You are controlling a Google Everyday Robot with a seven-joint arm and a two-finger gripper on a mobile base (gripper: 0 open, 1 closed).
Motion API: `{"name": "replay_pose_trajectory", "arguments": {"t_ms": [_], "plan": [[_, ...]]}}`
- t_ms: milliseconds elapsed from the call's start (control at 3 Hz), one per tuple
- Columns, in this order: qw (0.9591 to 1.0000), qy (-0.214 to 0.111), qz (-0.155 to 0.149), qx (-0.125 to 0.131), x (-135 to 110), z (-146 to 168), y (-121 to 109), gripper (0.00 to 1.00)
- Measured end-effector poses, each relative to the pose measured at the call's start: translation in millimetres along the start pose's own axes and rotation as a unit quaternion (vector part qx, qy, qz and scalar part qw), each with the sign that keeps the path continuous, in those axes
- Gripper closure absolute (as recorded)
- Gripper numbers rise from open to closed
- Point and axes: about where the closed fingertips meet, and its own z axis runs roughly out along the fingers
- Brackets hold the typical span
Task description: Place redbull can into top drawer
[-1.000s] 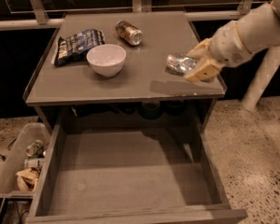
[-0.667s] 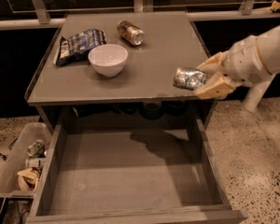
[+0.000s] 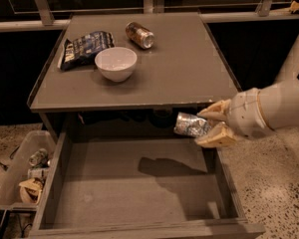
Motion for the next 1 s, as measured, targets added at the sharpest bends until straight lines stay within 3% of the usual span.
{"name": "replay_pose_trajectory", "arguments": {"t_ms": [333,667,1000], "plan": [[0.9988,0.005,0.015,-0.047,18,51,32,1.0],[0.9988,0.005,0.015,-0.047,18,51,32,1.0],[0.9968,-0.003,0.023,-0.077,23,94,43,1.0]]}}
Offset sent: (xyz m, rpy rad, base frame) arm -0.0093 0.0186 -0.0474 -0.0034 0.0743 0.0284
